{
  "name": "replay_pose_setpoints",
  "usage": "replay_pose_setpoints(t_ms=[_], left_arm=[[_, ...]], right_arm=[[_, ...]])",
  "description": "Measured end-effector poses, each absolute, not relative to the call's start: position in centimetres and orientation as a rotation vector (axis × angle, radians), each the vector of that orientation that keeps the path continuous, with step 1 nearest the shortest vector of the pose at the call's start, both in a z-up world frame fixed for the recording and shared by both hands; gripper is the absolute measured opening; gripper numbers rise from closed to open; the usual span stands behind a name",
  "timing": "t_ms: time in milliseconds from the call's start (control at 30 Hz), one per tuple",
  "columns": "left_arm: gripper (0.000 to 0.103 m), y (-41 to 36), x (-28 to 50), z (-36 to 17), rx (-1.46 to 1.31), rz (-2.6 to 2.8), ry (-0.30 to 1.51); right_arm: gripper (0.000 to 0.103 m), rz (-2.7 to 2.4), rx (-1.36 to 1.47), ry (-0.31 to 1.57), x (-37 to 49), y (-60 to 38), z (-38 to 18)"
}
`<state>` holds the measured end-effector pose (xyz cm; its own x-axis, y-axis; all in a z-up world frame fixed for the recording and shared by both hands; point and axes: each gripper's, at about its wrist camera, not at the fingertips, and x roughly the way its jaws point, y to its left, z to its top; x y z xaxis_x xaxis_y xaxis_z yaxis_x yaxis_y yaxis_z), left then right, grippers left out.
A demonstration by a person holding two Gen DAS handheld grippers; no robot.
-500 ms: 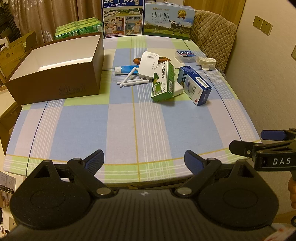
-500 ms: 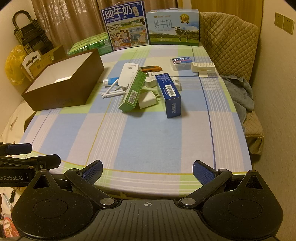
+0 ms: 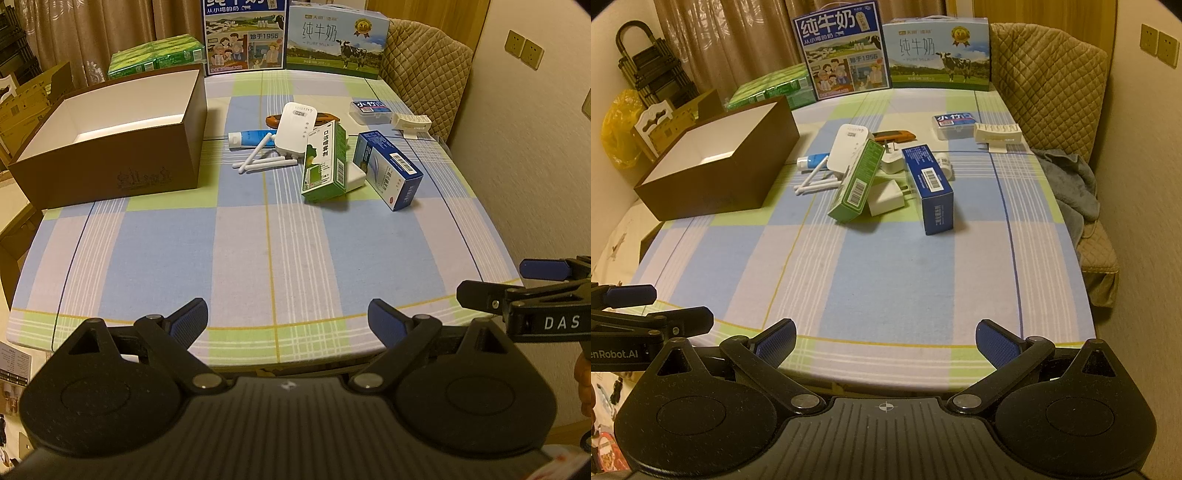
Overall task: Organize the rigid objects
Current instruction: 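Move both tools toward the cluster of items on the table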
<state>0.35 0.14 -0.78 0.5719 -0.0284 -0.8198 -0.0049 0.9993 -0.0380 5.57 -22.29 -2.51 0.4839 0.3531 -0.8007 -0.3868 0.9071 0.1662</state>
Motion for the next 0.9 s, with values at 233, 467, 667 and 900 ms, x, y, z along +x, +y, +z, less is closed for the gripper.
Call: replay_pose_setpoints(t_ms=[233,467,667,900], left_arm=[[0.092,0.1,0.4,-1.2,-0.039,-0.014,0.964],[0.092,-0.2,0.7,-1.4,-0.036,-0.018,0.966],[0.092,-0.5,1.1,-1.3,-0.029,-0.027,0.968],[0.092,-0.8,1.7,-1.1,-0.024,-0.035,0.973]], right_arm=[[0.101,0.451,-0.039,0.968,5.6,-22.3,-2.5],[0.101,0.449,-0.038,0.966,5.5,-22.3,-2.6],[0.101,0.440,-0.033,0.965,5.4,-22.5,-2.7],[0.101,0.443,-0.030,0.969,5.6,-22.7,-2.7]])
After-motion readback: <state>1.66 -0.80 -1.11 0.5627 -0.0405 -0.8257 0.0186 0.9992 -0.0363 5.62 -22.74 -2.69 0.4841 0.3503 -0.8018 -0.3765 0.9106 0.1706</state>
